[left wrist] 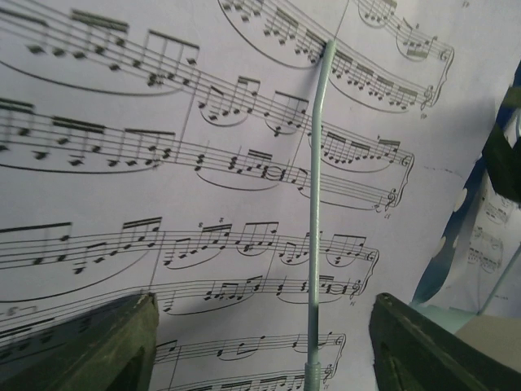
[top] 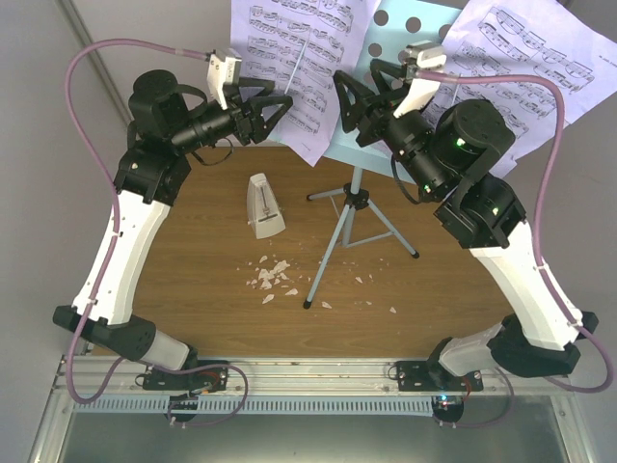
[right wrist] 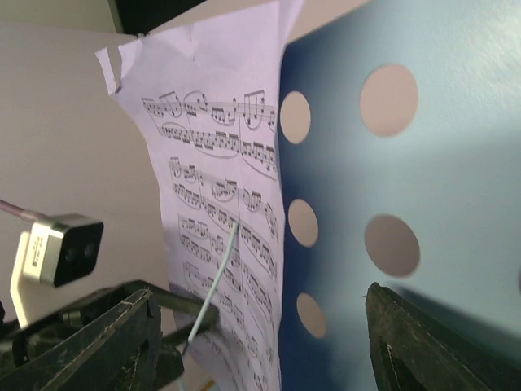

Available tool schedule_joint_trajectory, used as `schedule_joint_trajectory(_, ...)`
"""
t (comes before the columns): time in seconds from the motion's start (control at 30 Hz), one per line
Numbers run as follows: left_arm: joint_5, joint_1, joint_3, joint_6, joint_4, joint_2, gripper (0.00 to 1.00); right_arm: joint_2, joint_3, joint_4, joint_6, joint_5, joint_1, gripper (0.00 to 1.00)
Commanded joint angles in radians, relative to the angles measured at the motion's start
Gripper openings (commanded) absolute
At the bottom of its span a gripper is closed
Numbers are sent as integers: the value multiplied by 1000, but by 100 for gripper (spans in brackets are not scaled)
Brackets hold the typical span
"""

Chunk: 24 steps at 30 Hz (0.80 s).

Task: Pack up the instrument practice props

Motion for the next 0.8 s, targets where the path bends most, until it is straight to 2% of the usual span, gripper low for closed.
schedule_joint_trajectory(0.0,91,-7,23,-17,77,8,68,49,72,27,-25,4,10,68)
schedule_joint_trajectory(0.13,127,-8,12,-14,111,7,57,88,115,31,-23,-14,11,62)
schedule_joint_trajectory(0.27,163,-7,3,-8,131,13,41,125,156,24,-30,-1,11,53)
schedule_joint_trajectory(0.47,158,-6,-24,-3,146,13,24,152,186,11,-37,43,9,42)
schedule_joint_trajectory(0.63,150,-4,-53,-2,167,2,12,158,186,24,-49,45,9,28)
schedule_joint_trajectory(0.77,147,-2,-65,-4,172,4,4,161,186,32,-61,43,9,12)
